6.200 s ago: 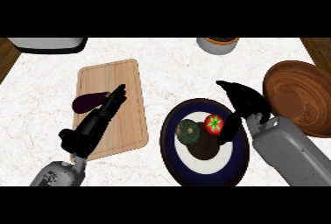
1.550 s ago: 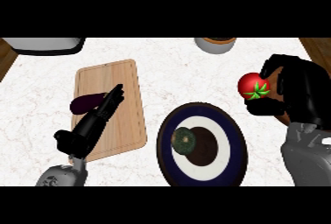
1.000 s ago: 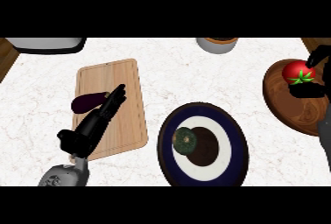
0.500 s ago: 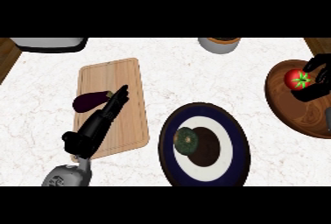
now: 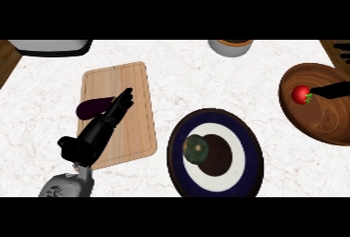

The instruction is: Pick the tomato from the plate and place it in the bowl

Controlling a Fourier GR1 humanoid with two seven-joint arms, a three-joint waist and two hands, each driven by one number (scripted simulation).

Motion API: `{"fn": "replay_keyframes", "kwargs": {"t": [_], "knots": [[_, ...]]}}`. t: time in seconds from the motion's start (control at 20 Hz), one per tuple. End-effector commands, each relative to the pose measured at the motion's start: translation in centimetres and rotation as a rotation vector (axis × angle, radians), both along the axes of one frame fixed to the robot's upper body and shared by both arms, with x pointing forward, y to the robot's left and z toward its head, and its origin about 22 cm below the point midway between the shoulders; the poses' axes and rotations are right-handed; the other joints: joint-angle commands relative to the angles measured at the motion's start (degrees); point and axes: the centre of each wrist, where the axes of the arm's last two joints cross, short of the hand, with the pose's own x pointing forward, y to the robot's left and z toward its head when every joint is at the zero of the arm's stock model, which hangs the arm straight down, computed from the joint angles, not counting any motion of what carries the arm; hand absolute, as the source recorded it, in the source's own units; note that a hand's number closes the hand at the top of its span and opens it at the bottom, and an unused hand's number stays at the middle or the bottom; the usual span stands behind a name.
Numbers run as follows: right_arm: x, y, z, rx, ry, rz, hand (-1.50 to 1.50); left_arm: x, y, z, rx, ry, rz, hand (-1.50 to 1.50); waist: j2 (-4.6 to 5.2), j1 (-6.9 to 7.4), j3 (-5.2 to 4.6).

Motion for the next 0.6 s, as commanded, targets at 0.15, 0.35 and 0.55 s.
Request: {"fn": "replay_keyframes", "kwargs": {"t": [0.15,0.35,0.55], "knots": [[-0.6,-2.8,1.7,0.195,-0.248,-0.171,-1.50,-0.6,0.0,-0.6,-0.005,-0.007,0.005,0.00,-0.23,-0.43,-0.03],[-2.6,-6.4,2.8,0.302,-0.280,-0.215,-1.50,-0.2,0.2,-1.2,0.018,0.003,-0.001,0.00,-0.26,-0.96,-0.06],[-6.4,-11.6,2.9,0.345,-0.314,-0.309,-1.50,-0.5,-0.2,-0.7,-0.003,-0.005,0.013,0.00,-0.19,-0.77,-0.03]]}}
